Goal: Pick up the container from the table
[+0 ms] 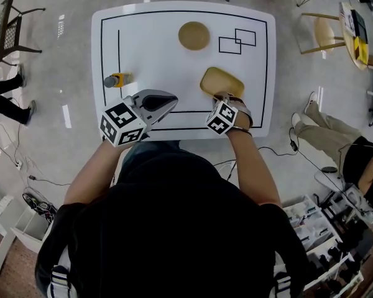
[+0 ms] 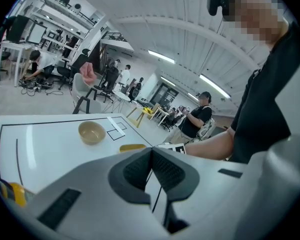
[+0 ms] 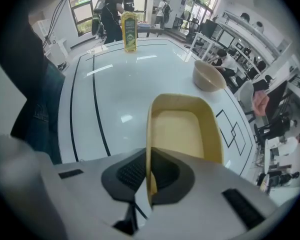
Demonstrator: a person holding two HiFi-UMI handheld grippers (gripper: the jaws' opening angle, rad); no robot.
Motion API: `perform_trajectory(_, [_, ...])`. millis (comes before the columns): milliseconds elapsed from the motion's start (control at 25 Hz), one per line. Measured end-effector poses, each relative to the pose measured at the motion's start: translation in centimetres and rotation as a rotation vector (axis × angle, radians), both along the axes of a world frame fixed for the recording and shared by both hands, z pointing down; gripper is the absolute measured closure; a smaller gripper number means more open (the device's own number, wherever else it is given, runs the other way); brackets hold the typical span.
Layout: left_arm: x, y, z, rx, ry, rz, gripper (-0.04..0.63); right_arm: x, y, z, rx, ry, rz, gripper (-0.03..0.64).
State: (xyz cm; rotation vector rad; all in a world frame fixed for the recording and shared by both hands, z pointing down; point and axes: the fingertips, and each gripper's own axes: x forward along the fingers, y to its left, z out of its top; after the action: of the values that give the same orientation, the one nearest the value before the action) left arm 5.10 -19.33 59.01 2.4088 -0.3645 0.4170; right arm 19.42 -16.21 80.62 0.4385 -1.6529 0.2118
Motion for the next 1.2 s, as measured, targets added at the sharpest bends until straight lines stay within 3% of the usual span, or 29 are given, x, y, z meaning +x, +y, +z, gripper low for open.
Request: perform_trajectory(1200, [-1.3, 4.5, -4.4, 0.084, 0.007, 0.058, 0.586, -1.0, 3.1, -5.3, 0.053, 0.02, 0.024, 0.607])
